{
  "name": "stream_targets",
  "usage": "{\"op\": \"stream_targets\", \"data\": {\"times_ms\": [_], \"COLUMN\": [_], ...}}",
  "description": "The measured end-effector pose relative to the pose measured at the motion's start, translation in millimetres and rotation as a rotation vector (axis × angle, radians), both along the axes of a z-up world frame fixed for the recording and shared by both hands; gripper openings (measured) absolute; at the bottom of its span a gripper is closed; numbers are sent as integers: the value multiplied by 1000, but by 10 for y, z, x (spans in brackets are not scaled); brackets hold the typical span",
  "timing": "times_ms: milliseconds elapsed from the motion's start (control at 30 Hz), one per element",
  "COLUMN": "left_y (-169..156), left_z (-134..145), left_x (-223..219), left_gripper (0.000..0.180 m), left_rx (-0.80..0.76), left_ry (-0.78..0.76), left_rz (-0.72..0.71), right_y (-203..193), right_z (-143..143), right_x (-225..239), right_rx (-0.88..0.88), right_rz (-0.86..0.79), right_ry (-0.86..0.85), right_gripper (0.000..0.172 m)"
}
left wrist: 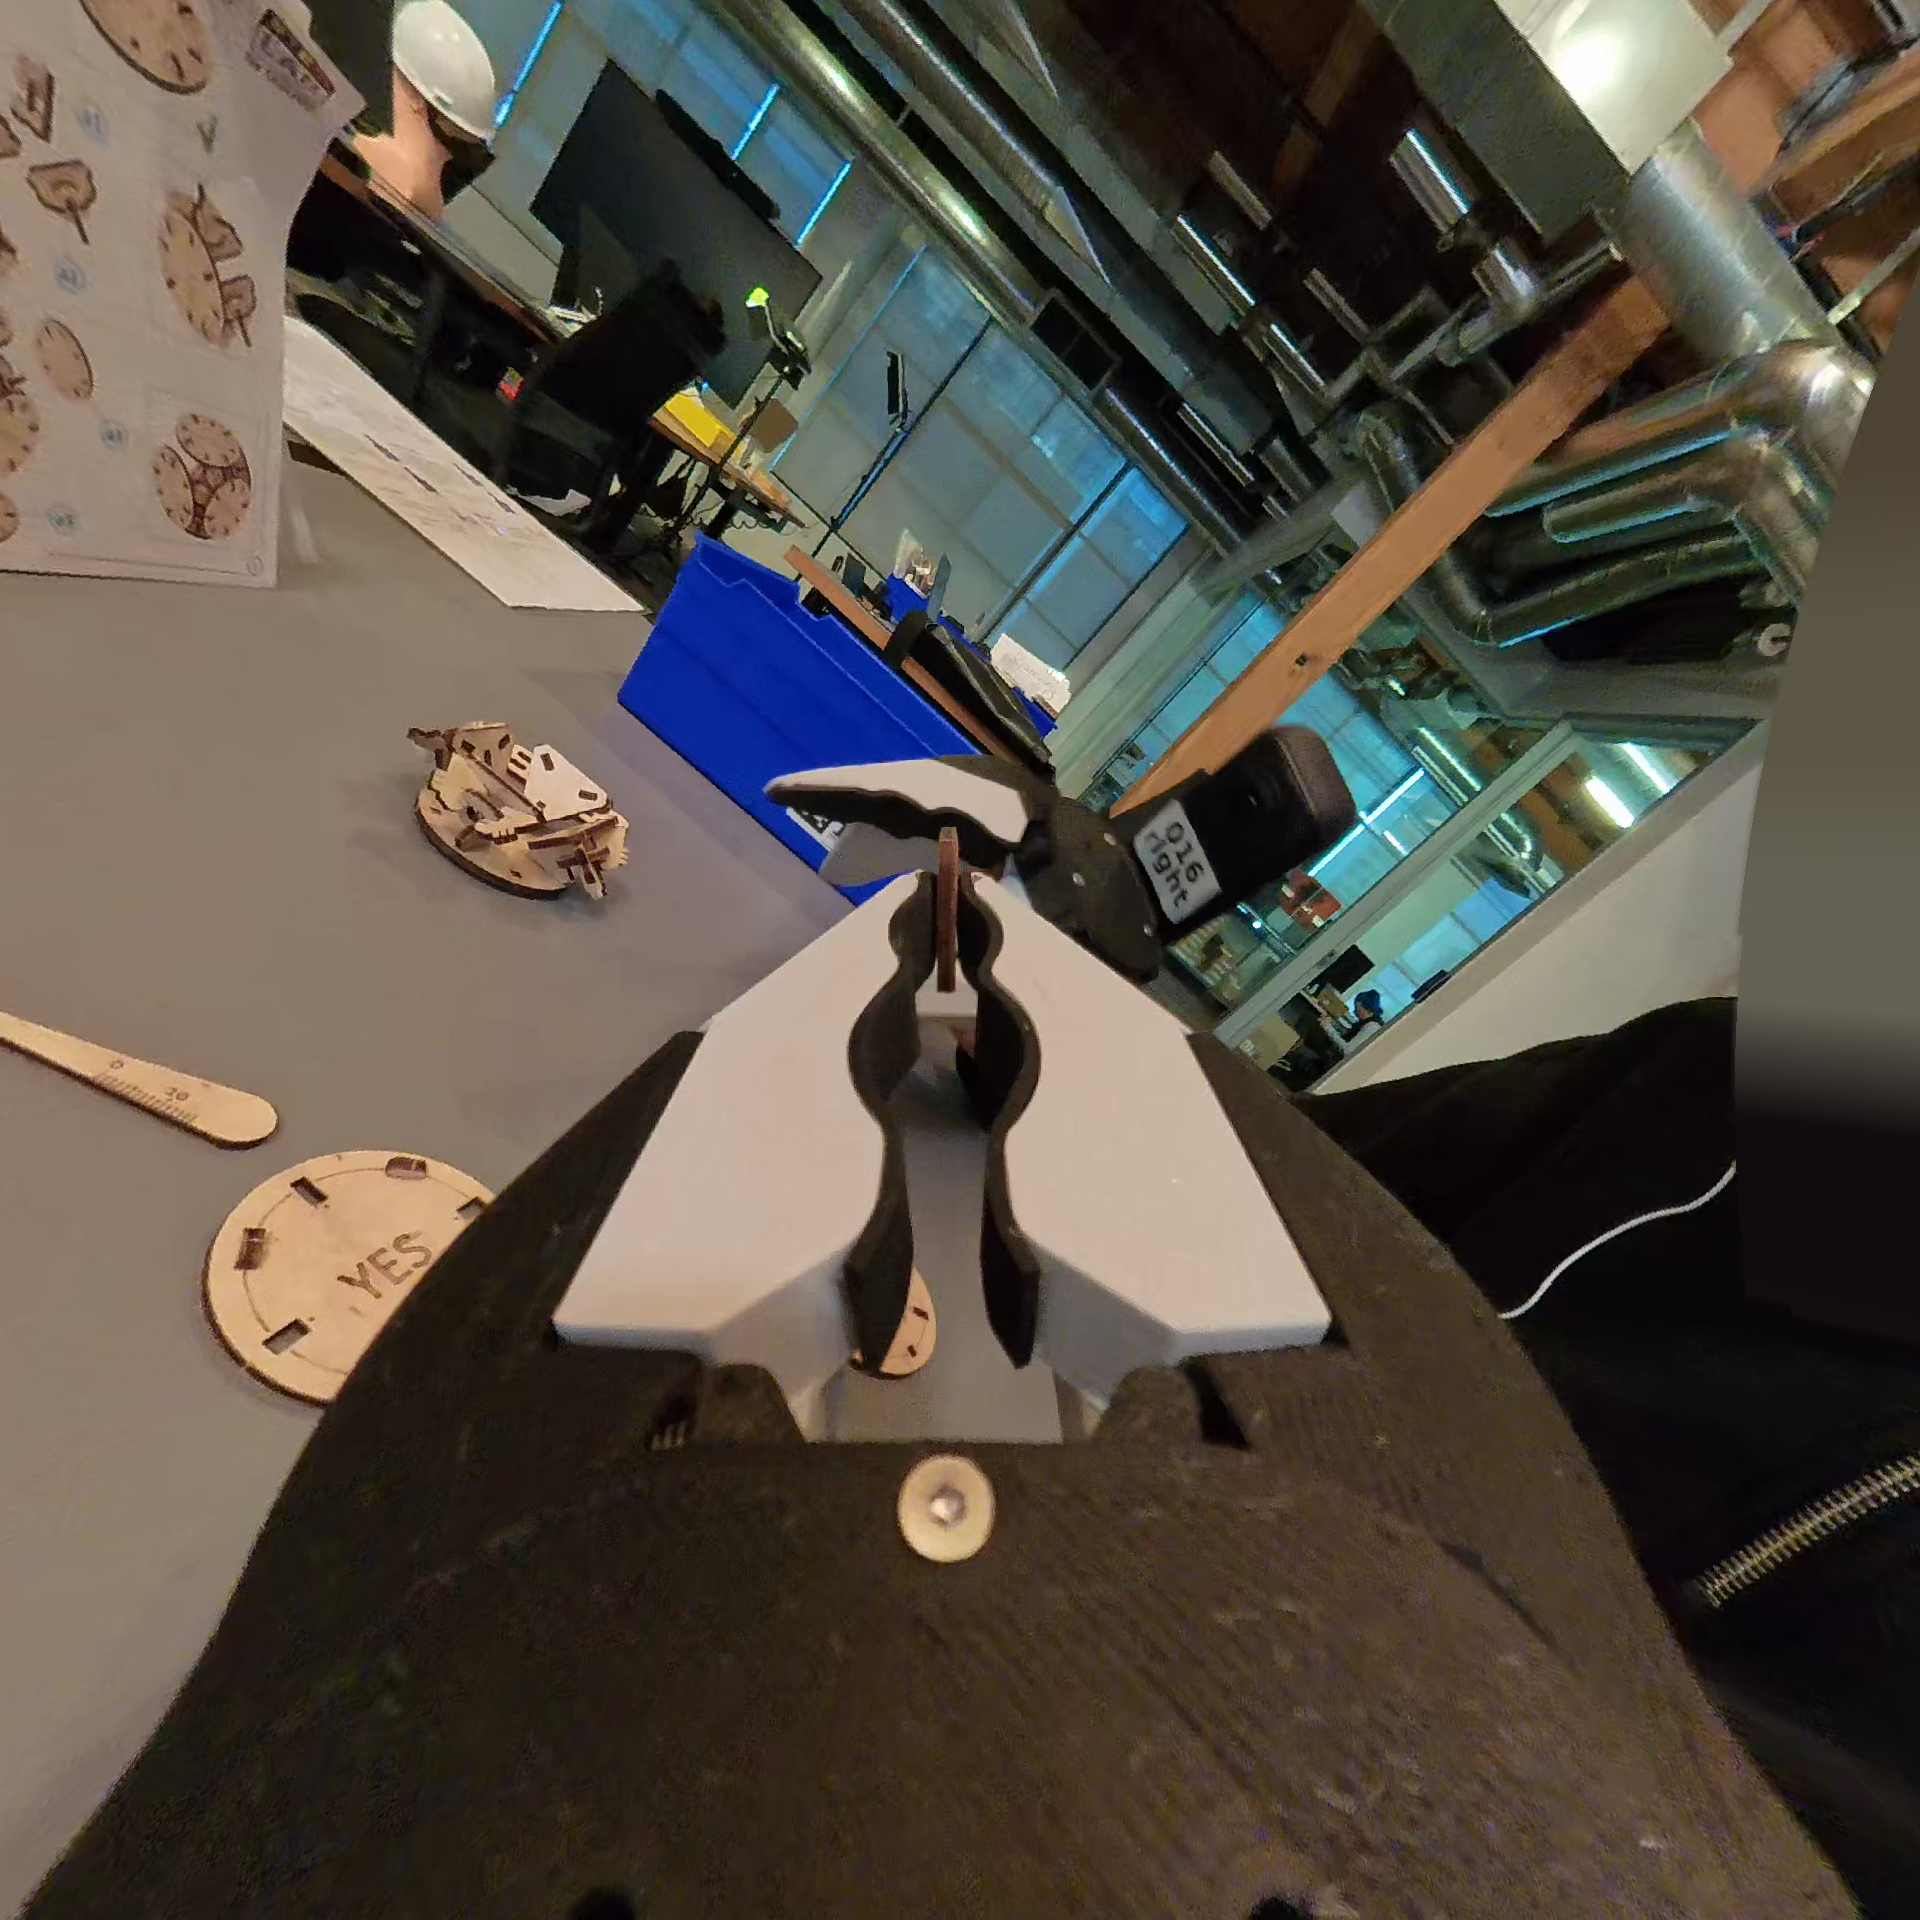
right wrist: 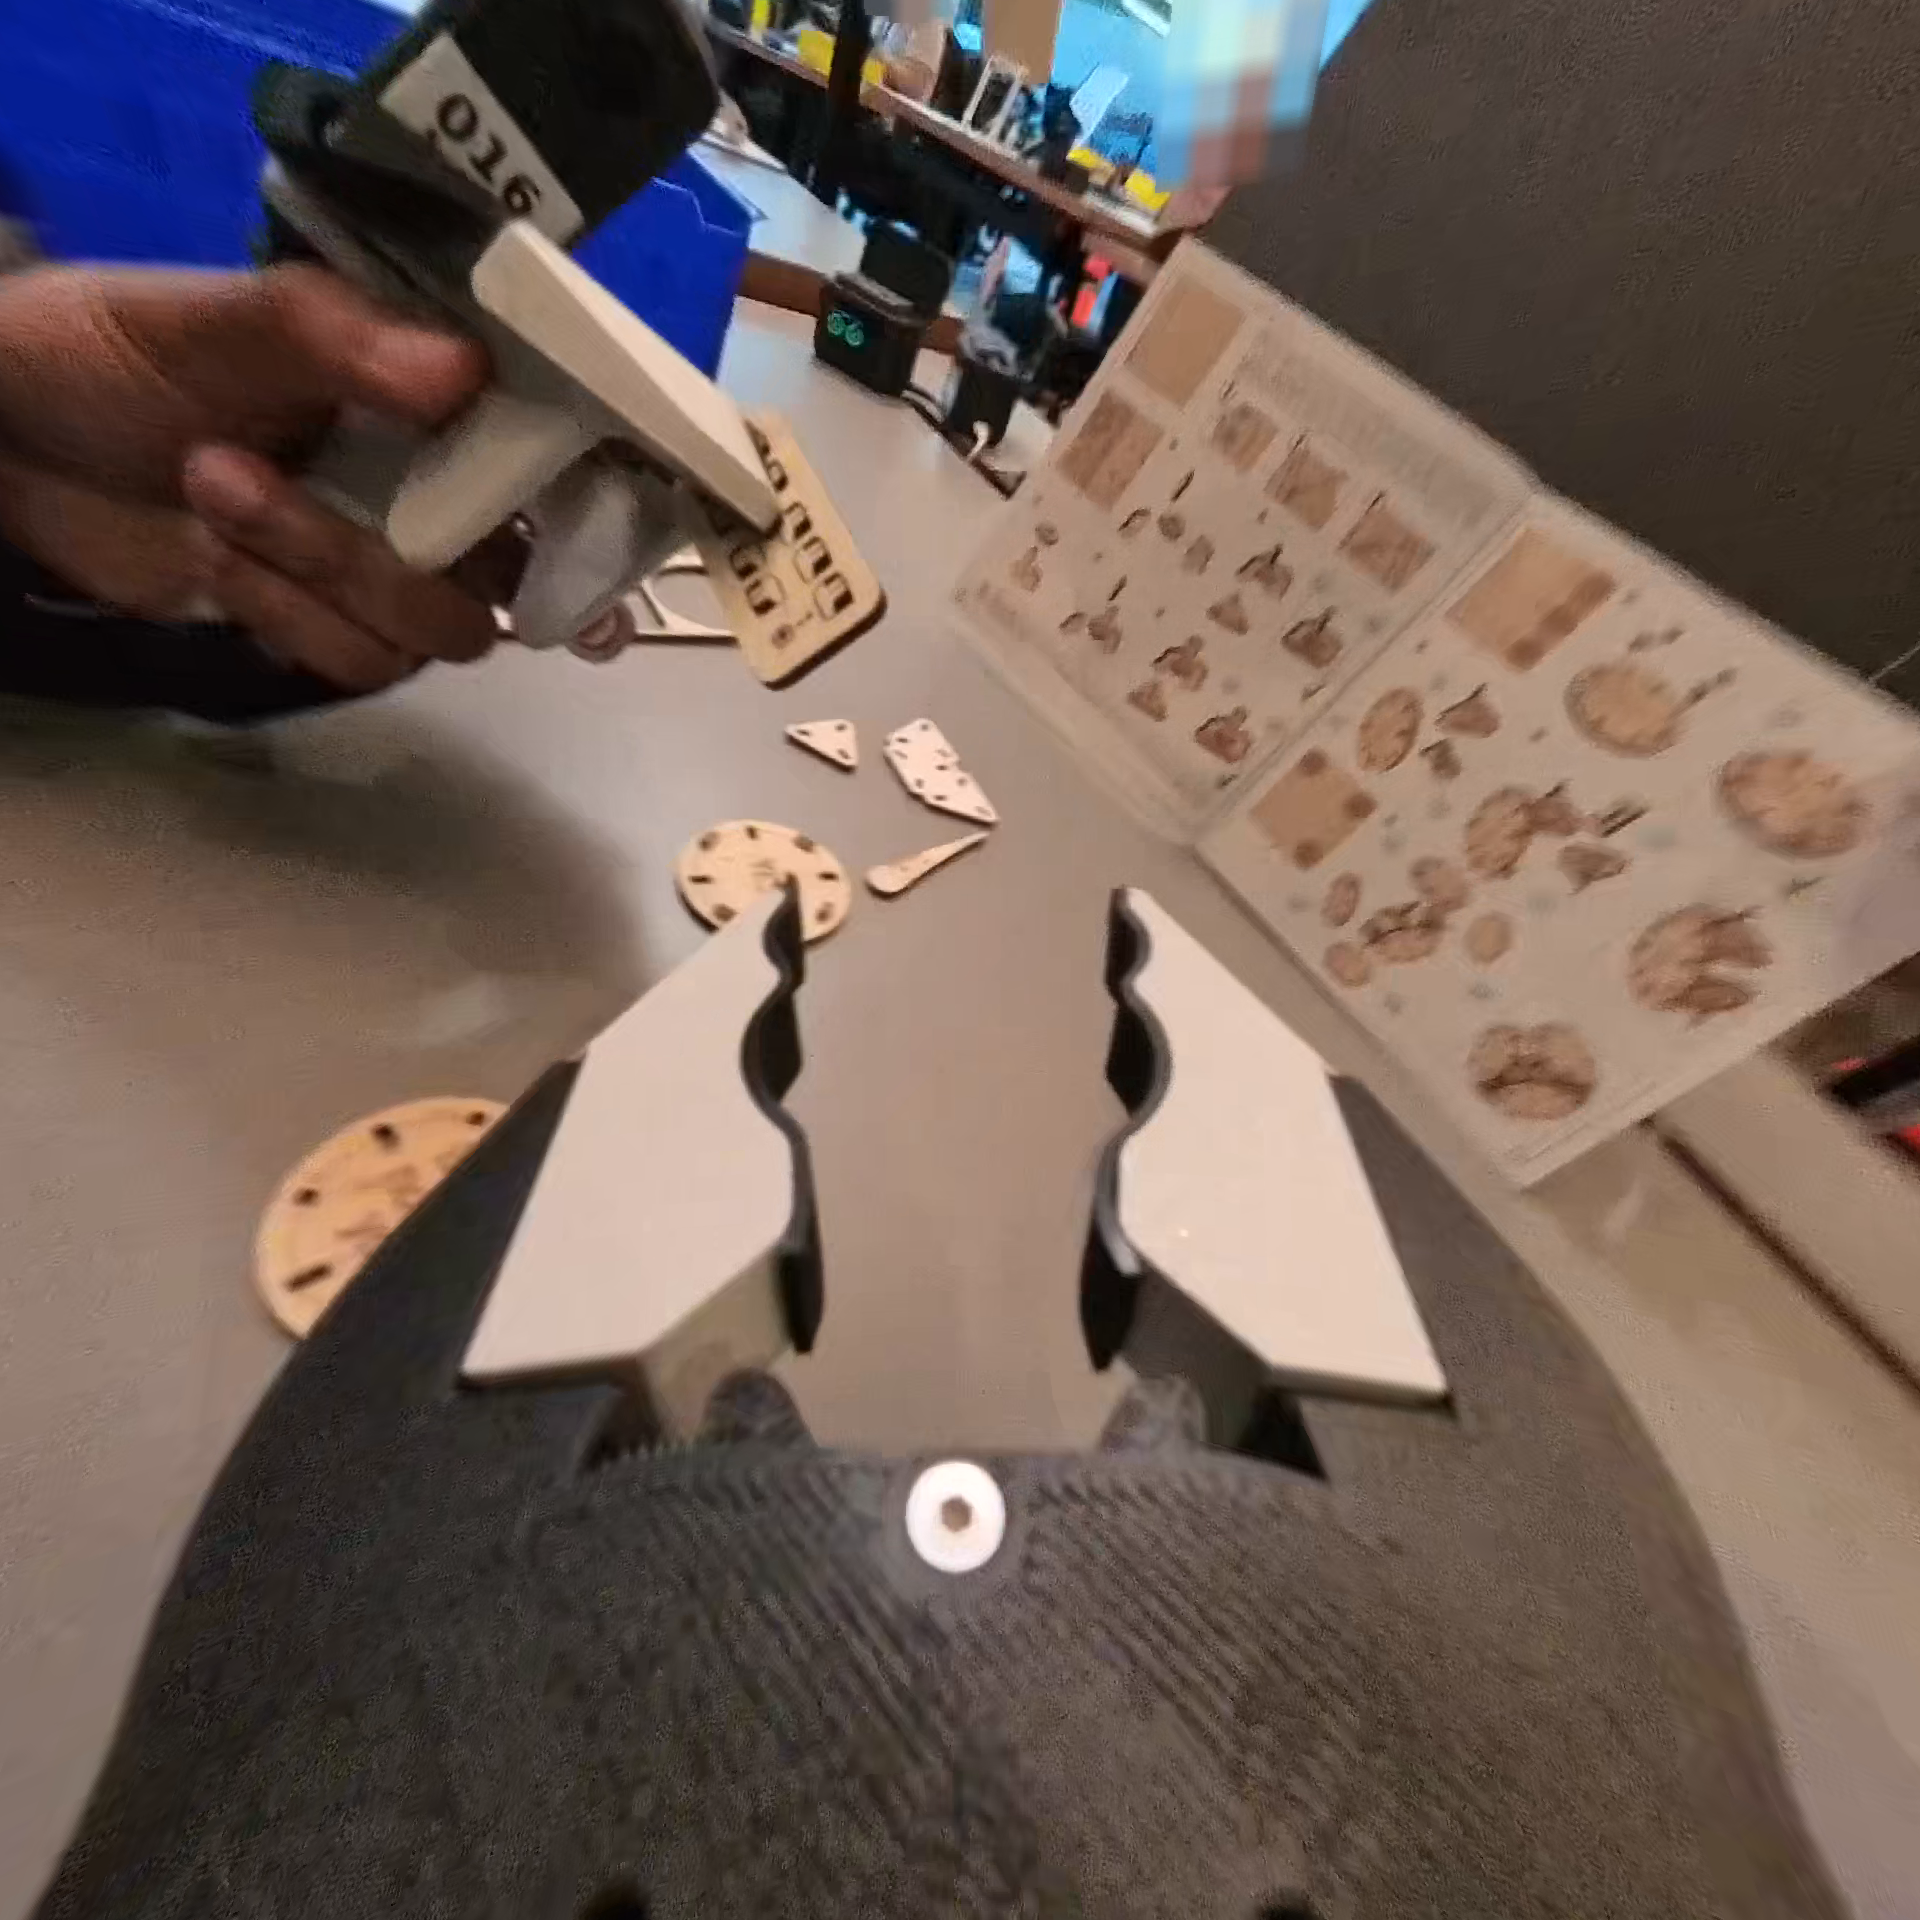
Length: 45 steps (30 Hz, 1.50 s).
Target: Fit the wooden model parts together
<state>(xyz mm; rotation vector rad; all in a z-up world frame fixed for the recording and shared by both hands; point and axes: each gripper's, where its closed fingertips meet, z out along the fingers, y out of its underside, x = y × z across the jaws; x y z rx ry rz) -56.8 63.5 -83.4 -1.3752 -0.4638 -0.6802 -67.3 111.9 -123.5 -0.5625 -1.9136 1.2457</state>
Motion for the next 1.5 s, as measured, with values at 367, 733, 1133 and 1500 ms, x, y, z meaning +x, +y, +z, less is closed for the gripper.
{"op": "stream_targets", "data": {"times_ms": [367,733,1133,1500], "left_y": [67,113,142,154], "left_z": [-279,-487,-611,-640], "left_x": [9,187,326,413], "left_gripper": [0,0,0,0], "left_rx": [-211,-407,-466,-462], "left_ry": [169,467,527,632], "left_rz": [35,-12,-89,-120], "right_y": [-128,-199,-229,-281], "right_z": [127,-56,-270,-322], "right_x": [150,308,392,473], "right_rx": [-119,-106,57,90], "right_rz": [30,200,267,322], "right_ry": [116,-63,-90,-107], "right_gripper": [45,15,12,5]}}
